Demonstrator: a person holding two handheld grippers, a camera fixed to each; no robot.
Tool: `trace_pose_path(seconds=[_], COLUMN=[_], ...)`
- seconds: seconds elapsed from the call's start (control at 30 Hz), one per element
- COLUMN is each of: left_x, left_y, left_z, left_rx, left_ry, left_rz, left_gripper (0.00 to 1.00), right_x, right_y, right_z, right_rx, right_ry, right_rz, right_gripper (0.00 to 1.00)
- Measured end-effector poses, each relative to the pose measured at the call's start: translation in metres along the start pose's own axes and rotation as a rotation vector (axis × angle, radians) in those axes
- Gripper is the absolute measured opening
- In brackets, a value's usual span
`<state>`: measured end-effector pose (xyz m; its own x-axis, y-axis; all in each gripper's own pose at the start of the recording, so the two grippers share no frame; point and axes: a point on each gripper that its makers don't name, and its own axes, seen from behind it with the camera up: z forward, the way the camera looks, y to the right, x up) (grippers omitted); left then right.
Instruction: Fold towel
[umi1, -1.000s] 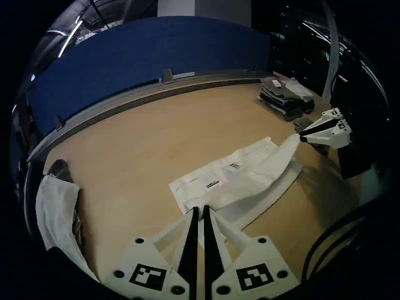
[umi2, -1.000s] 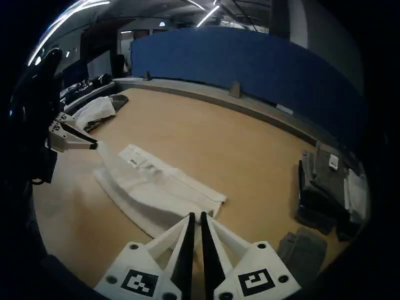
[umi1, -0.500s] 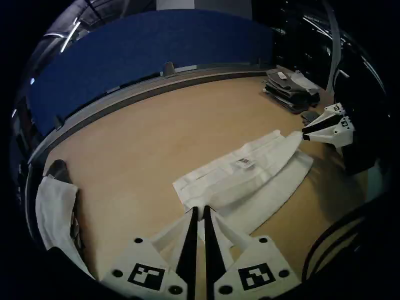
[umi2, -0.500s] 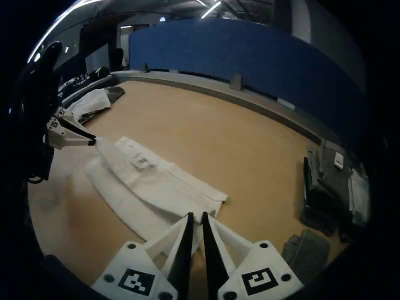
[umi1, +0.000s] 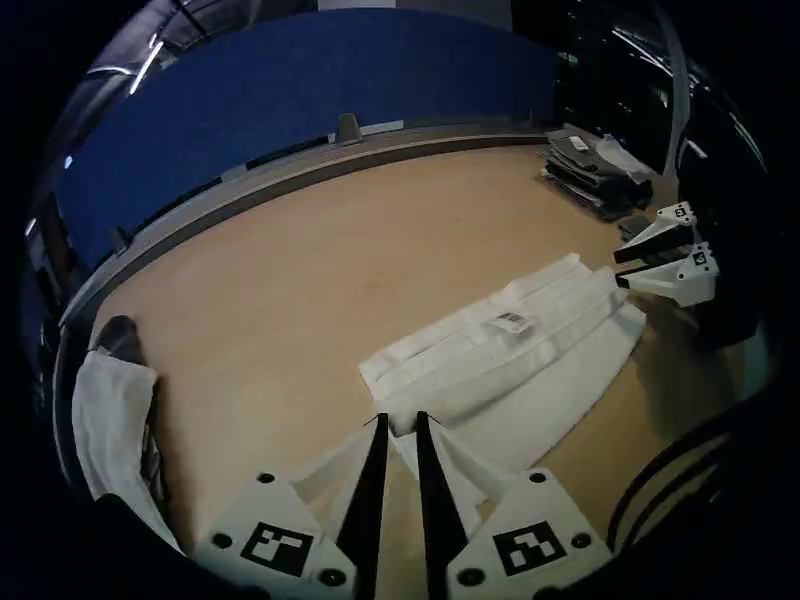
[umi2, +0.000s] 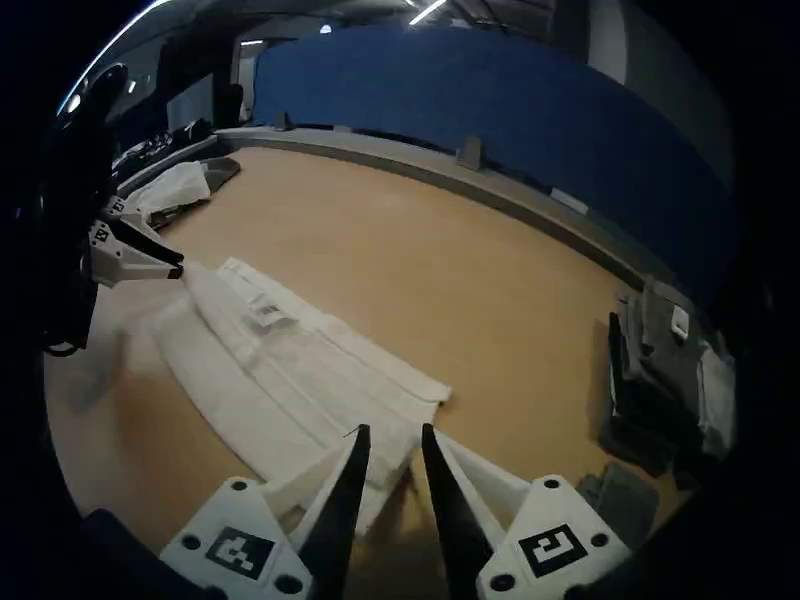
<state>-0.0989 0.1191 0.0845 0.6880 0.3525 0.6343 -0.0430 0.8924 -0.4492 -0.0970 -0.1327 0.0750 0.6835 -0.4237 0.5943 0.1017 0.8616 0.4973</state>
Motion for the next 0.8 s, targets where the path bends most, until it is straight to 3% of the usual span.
trace_pose_path(seconds=[0.47, 0.8], left_x=[-0.003, -0.002], left_y=[-0.007, -0.01], left_z=[0.01, 0.015], left_rx=[0.022, 0.033], left_ry=[-0.029, -0.037], left_rz=[-0.004, 0.011], left_gripper=[0.28, 0.32], right_x=[-0.022, -0.028], right_y=[0.005, 0.006], right_z=[-0.003, -0.003], right_rx=[-0.015, -0.01], right_ry=[-0.039, -0.043], right_rz=[-0.021, -0.049], right_gripper=[0.74, 0.77])
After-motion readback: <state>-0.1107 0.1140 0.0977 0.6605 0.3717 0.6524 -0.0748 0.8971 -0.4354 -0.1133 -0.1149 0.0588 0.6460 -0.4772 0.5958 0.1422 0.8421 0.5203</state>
